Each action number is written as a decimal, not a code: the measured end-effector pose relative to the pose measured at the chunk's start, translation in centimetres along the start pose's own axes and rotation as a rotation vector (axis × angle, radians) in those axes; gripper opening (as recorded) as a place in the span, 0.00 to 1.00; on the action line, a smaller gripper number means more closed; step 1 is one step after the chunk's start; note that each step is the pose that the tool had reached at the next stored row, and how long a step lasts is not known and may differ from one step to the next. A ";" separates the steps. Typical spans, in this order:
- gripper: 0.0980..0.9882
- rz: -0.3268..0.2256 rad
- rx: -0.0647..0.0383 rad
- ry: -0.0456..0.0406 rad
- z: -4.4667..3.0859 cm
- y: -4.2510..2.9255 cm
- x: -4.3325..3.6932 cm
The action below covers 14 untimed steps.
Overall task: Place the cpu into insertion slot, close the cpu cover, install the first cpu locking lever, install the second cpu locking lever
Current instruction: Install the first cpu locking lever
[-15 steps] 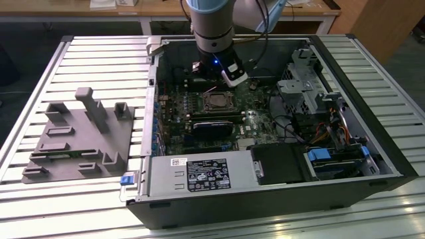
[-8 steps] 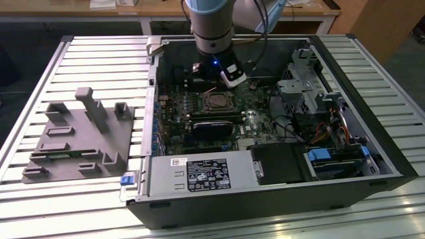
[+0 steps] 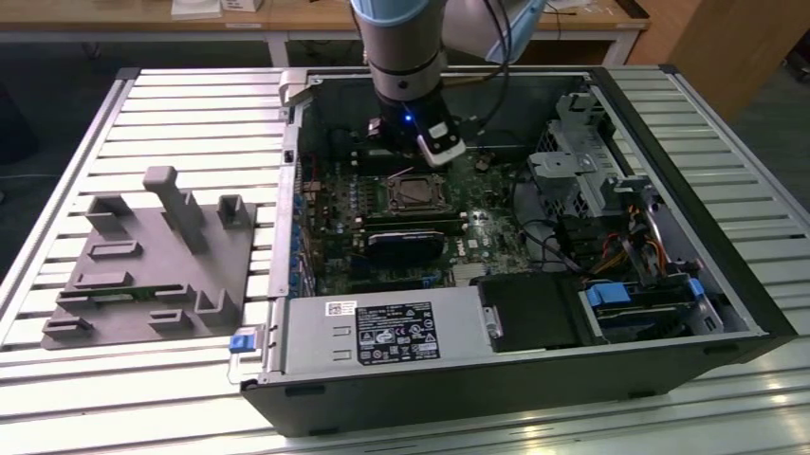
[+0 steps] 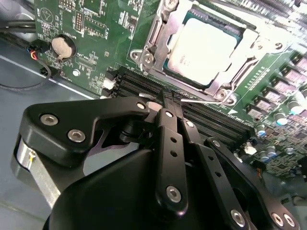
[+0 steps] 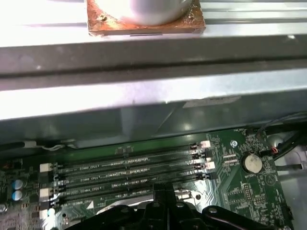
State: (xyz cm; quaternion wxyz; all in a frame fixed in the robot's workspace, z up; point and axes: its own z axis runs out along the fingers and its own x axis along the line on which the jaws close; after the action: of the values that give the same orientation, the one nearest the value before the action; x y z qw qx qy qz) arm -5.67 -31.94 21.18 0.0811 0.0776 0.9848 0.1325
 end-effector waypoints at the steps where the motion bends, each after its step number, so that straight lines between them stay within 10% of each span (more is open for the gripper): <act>1: 0.01 0.002 0.000 -0.0004 0.05 0.08 0.02; 14: 0.01 0.026 0.007 -0.0152 0.72 0.03 0.61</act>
State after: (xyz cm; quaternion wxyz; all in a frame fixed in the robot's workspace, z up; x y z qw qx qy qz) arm -6.13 -31.62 20.42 0.0866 0.0919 0.9835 0.1296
